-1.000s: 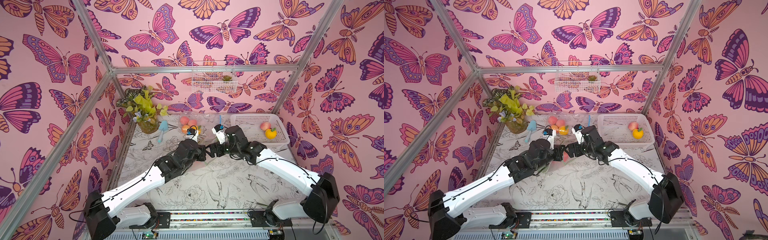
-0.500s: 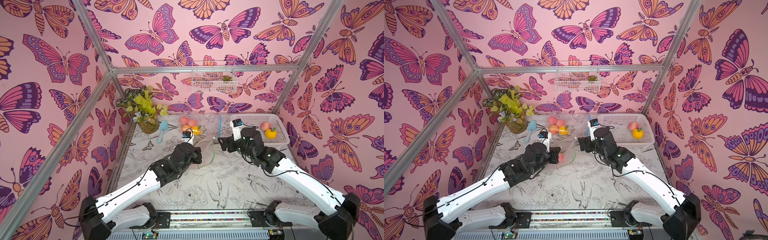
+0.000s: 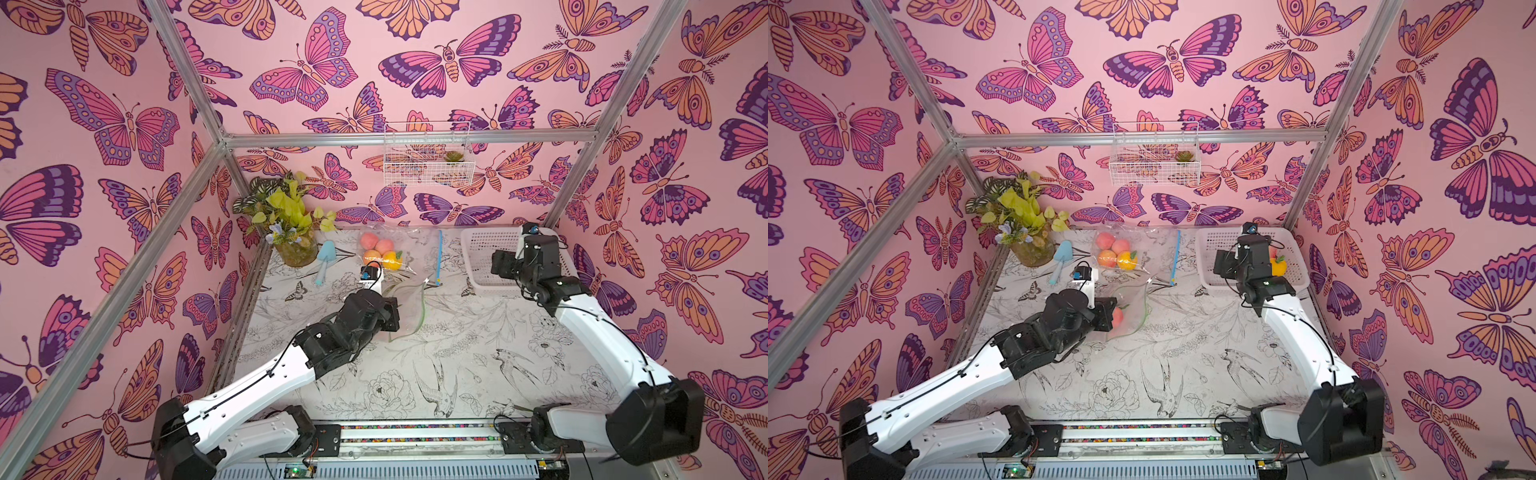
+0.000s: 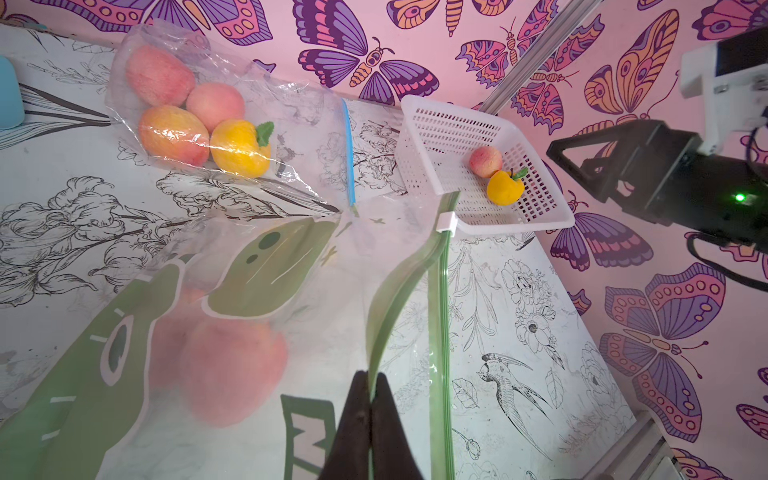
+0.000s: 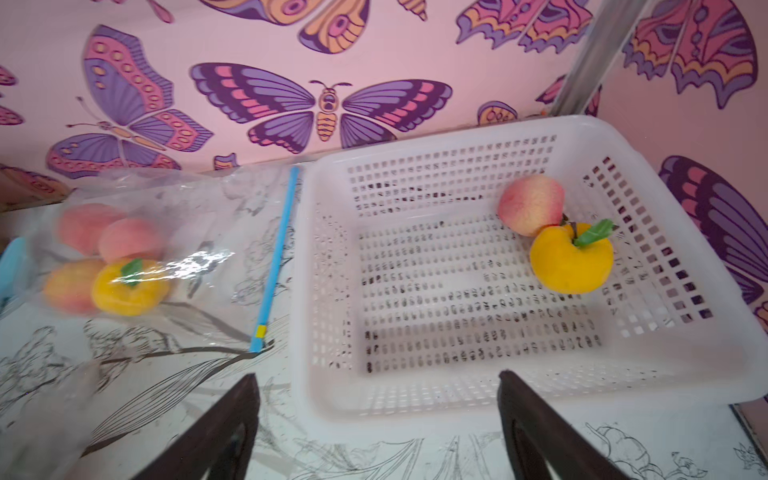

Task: Place the peach in a zip-top bag and seal the zipper
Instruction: Pick up the peach from the basket.

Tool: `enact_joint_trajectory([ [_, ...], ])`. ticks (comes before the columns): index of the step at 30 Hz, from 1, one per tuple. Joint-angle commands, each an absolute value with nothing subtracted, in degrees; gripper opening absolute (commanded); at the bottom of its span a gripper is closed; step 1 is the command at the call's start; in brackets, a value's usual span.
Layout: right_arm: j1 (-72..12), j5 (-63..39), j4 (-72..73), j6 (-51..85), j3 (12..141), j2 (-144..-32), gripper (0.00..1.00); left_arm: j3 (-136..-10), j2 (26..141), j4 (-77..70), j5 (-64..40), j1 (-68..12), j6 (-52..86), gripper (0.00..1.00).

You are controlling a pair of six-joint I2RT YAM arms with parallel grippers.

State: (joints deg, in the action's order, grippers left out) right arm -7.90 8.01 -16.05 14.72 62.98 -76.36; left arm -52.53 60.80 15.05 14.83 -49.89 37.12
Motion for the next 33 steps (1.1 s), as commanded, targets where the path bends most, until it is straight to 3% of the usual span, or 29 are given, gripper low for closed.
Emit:
enact_joint_trajectory([
  [1,-4.1,5.0,-17.4,13.2,67.1,-80.7,0.89,-51.3,59.2,15.6,15.1,-49.9,37.5,0.0],
  [19,9.4,7.0,-31.4,10.4,89.4,-106.7,0.9,-51.5,58.3,16.6,15.8,-49.9,37.7,0.0],
  [33,10.9,12.1,-43.5,8.1,105.6,-122.5,0.93,-52.0,59.2,16.9,15.8,-49.9,37.5,0.0],
])
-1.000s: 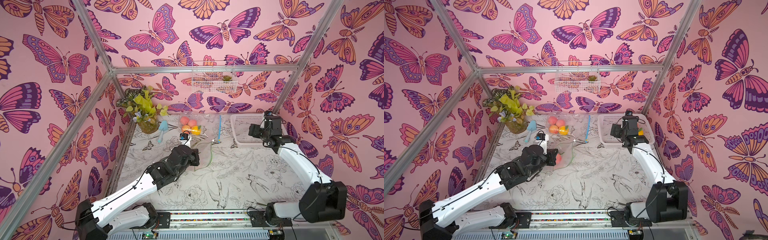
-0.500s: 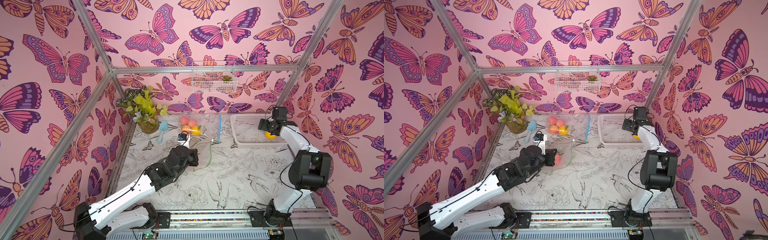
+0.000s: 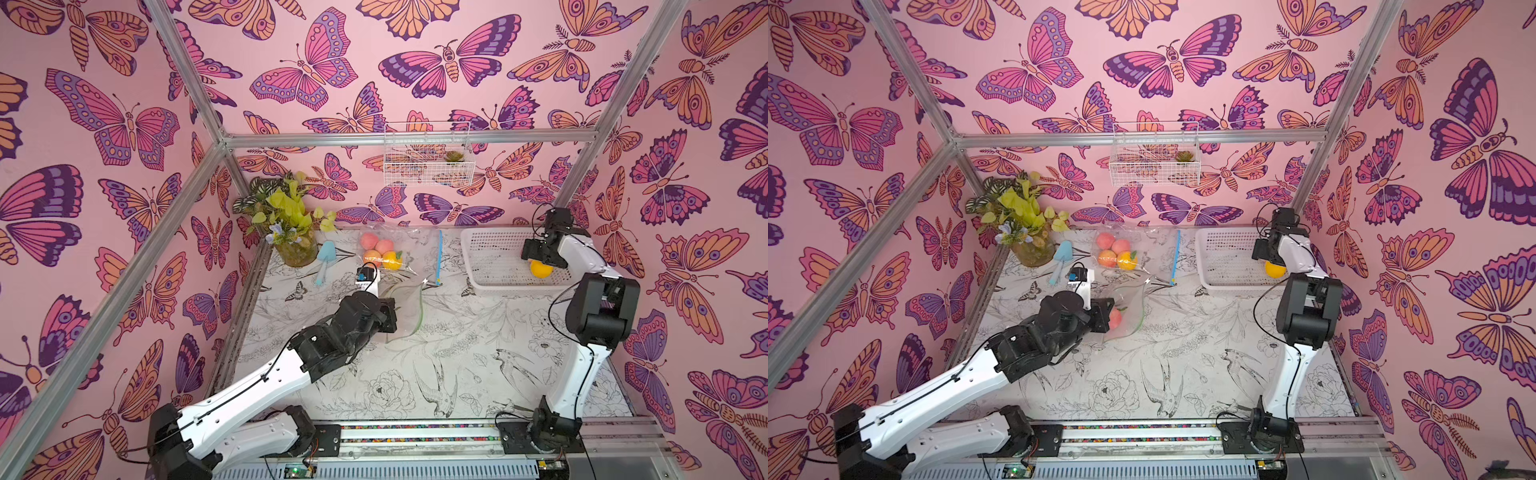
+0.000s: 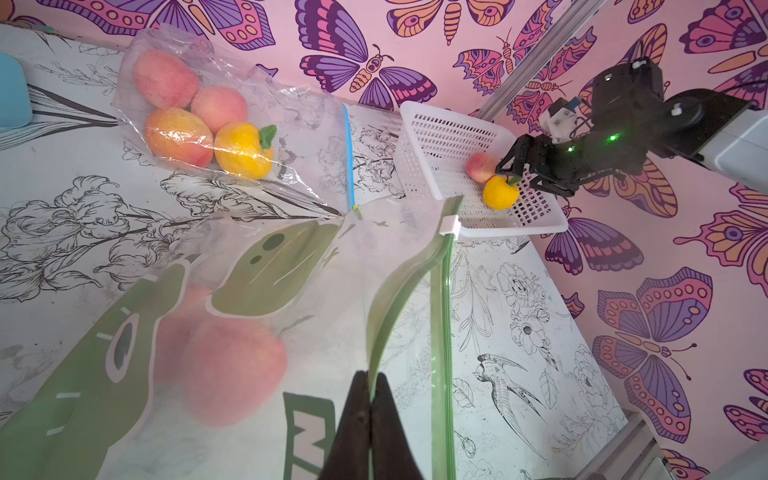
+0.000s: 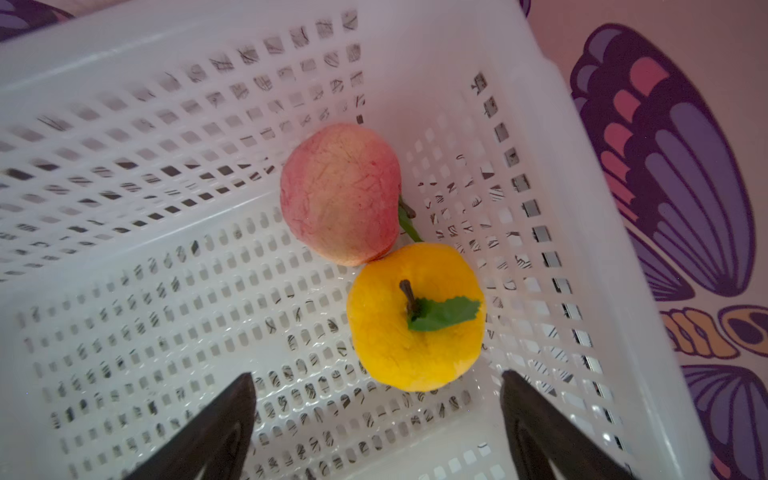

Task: Place the peach in a zip-top bag and seal the zipper
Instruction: Pick up the peach from the basket.

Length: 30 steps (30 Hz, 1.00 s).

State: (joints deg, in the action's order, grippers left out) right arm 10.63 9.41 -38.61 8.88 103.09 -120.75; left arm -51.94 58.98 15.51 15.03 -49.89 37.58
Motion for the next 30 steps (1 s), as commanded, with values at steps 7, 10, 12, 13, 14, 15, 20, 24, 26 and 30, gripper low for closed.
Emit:
enact_joint_trajectory([
  [7,11.2,12.7,-45.8,7.4,109.6,-127.3,0.92,-51.8,59.6,16.9,15.7,-49.9,37.9,0.0],
  [10,11.4,12.2,-46.2,7.3,110.7,-128.7,0.92,-51.9,59.7,16.9,15.7,-49.9,37.9,0.0],
  [12,11.6,11.6,-46.3,7.5,111.3,-129.6,0.92,-51.9,59.8,16.9,15.7,-49.9,37.9,0.0],
  [13,11.8,11.1,-46.5,7.5,111.6,-129.9,0.91,-51.9,59.8,16.9,15.7,-49.9,37.9,0.0],
  [14,12.0,10.8,-46.7,7.5,112.0,-130.3,0.9,-51.9,59.8,16.9,15.8,-49.9,37.9,0.0],
  [15,12.0,10.7,-47.1,7.7,112.4,-130.7,0.89,-51.8,59.8,16.9,15.8,-49.9,38.0,0.0],
  [20,12.5,9.2,-47.9,8.0,112.5,-130.5,0.78,-51.7,59.6,16.9,16.0,-49.9,38.0,0.0],
  [24,12.6,8.6,-46.5,8.3,109.5,-127.7,0.72,-51.7,59.7,16.9,16.1,-49.9,38.0,0.0],
  [26,12.6,8.5,-44.6,8.4,106.9,-125.6,0.71,-51.7,59.8,17.0,15.9,-49.9,38.0,0.0],
  [30,12.6,7.5,-41.9,9.1,101.1,-120.3,0.7,-51.5,59.7,16.9,16.1,-49.9,38.1,0.0],
])
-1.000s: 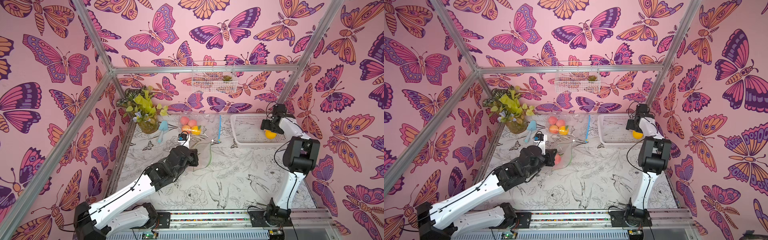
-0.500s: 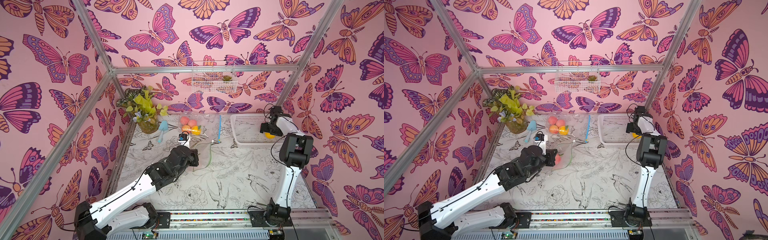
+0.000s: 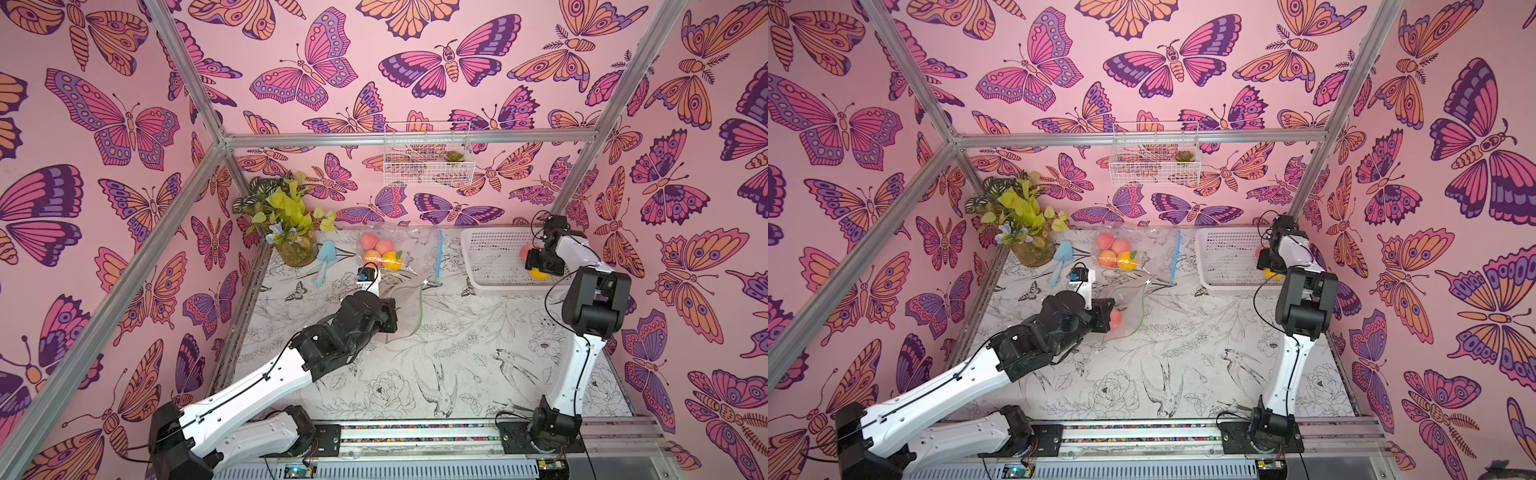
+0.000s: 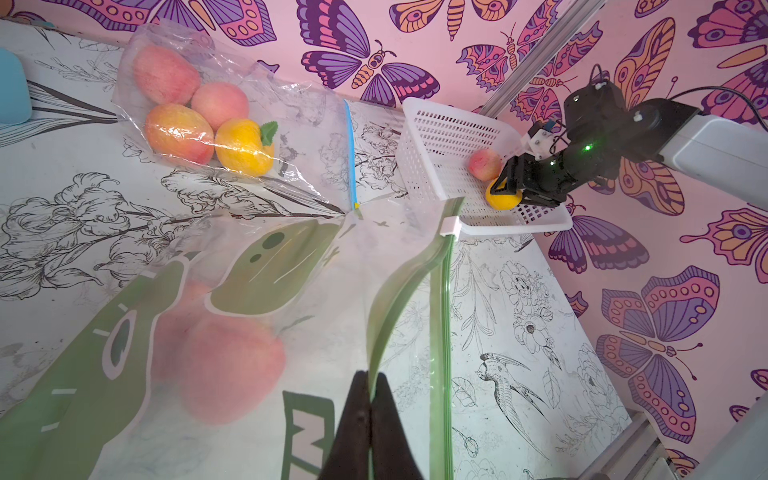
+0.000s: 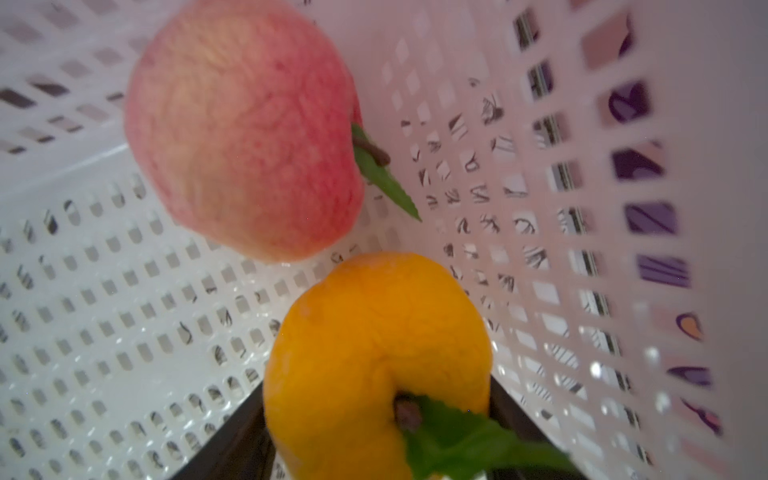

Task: Place the peach in a zip-top bag and seal the zipper
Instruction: Pick up the peach from the basket.

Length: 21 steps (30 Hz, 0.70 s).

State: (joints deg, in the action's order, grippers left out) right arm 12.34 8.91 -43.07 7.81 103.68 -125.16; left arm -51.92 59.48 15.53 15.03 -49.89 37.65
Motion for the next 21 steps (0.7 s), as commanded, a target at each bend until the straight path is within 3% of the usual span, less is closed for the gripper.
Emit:
enact_joint_trajectory([
  [1,12.6,7.0,-41.3,9.2,99.8,-119.1,0.7,-51.5,59.7,16.9,16.0,-49.9,38.1,0.0],
  [21,8.5,-11.2,-29.8,13.2,72.4,-86.4,0.7,-51.5,60.2,16.9,16.6,-49.9,37.8,0.0],
])
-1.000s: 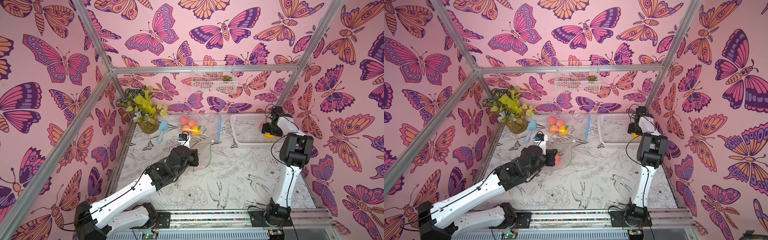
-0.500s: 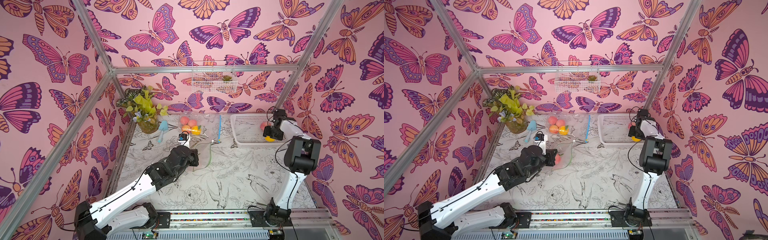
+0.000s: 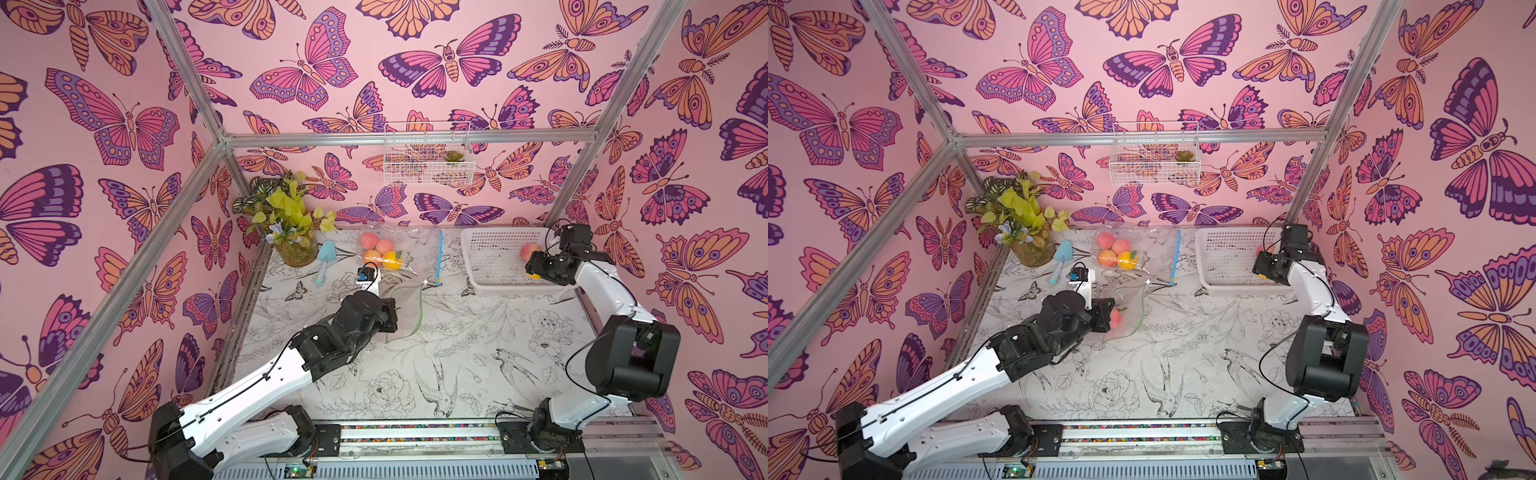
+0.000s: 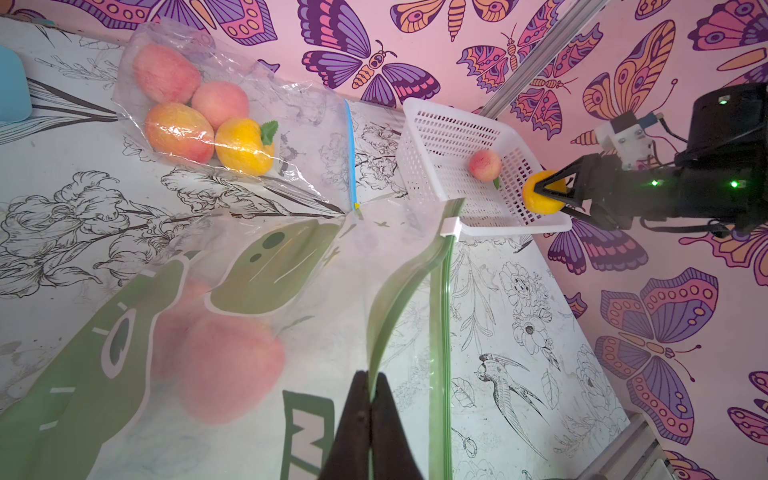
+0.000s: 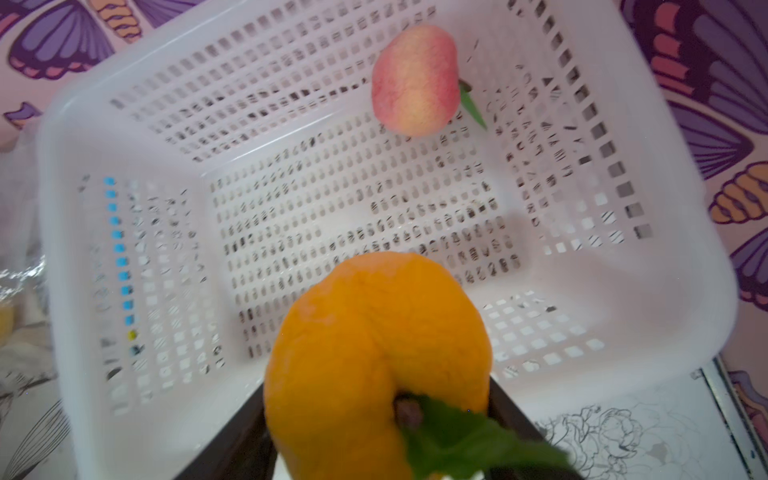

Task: Place the peach in a zip-top bag and seal the zipper
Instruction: Pick up the peach from the basket, then place the peach in the zipper food storage bag.

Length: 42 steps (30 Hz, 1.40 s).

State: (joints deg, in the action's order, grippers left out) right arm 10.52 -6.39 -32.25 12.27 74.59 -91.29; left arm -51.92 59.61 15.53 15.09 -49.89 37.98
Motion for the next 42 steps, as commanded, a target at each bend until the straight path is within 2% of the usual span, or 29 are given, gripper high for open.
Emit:
enact_joint_trajectory([
  [1,7.8,-12.8,-29.4,13.5,71.5,-85.0,0.7,-51.6,60.3,16.9,16.7,-49.9,37.7,0.0],
  [9,0.1,-22.3,-25.8,14.9,65.7,-74.9,0.7,-52.1,61.2,16.9,17.2,-49.9,37.5,0.0],
  [20,-12.7,-31.2,-21.3,14.4,63.5,-68.7,0.69,-52.9,62.9,16.2,18.8,-49.8,38.0,0.0],
  [32,-29.9,-34.2,-19.1,13.3,62.5,-69.4,0.68,-55.4,66.4,15.0,18.2,-49.8,39.1,0.0],
  [42,-36.8,-34.5,-14.5,15.5,61.5,-75.9,0.67,-56.6,67.2,13.7,14.7,-49.8,38.3,0.0],
])
